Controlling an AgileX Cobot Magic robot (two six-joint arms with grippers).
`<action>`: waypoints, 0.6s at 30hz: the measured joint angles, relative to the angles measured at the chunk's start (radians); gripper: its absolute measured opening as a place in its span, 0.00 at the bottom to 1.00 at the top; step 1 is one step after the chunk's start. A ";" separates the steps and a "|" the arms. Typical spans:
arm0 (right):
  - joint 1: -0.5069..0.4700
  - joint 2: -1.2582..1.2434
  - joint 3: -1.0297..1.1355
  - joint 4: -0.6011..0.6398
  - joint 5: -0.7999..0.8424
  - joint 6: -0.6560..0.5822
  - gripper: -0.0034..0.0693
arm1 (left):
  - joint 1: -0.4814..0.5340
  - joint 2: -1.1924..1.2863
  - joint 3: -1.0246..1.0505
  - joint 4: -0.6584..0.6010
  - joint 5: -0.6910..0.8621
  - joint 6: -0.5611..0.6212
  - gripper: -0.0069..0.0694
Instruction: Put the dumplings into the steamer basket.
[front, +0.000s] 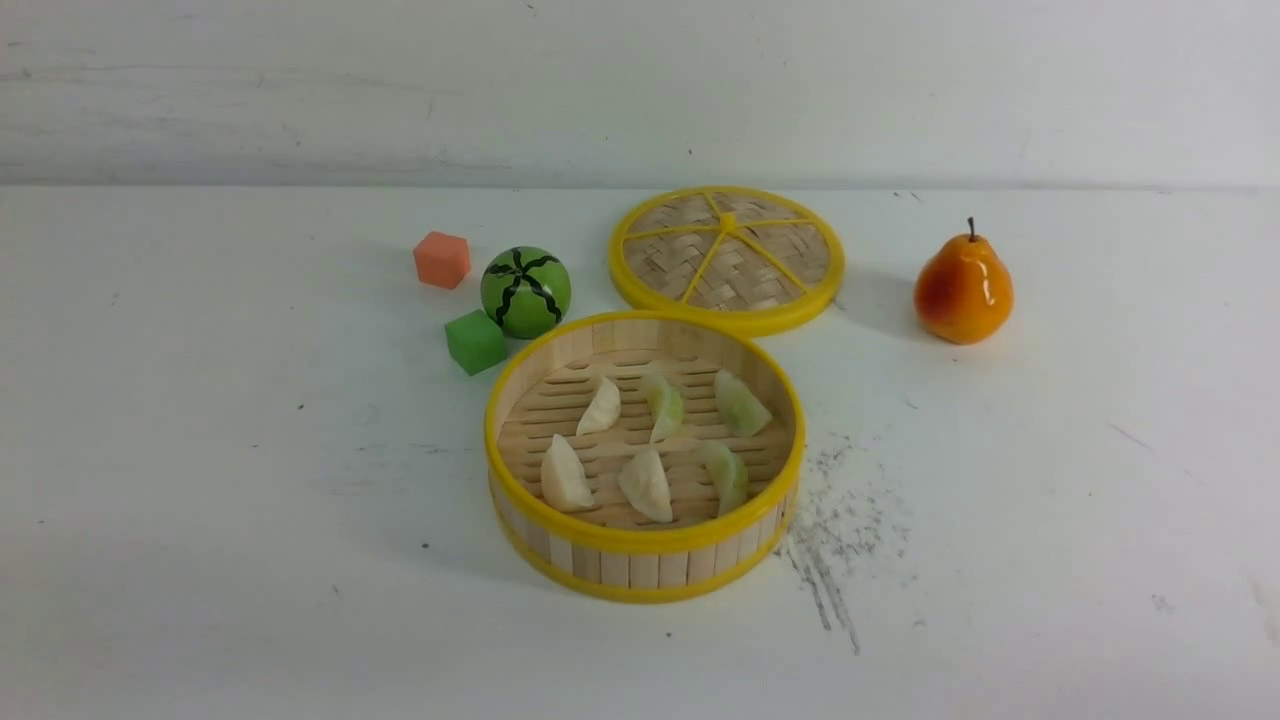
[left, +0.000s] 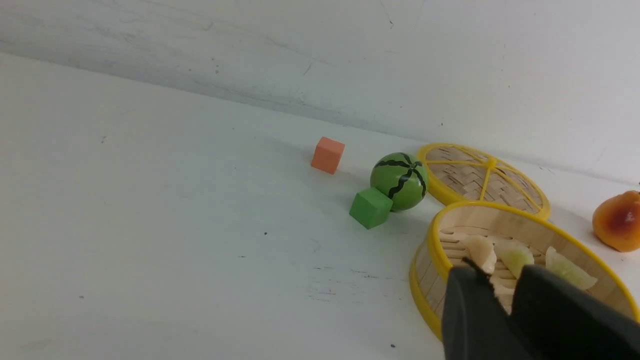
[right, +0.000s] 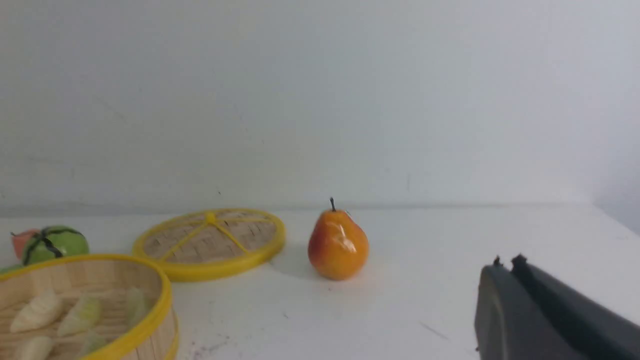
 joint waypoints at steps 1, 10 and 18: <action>-0.018 0.000 0.017 0.086 -0.005 -0.092 0.05 | 0.000 0.000 0.000 0.000 0.001 0.000 0.26; -0.014 -0.001 0.108 0.471 -0.023 -0.572 0.05 | 0.000 0.000 0.000 0.000 0.004 0.000 0.27; 0.005 -0.001 0.108 0.483 0.147 -0.505 0.05 | 0.000 0.000 0.000 0.000 0.003 0.000 0.28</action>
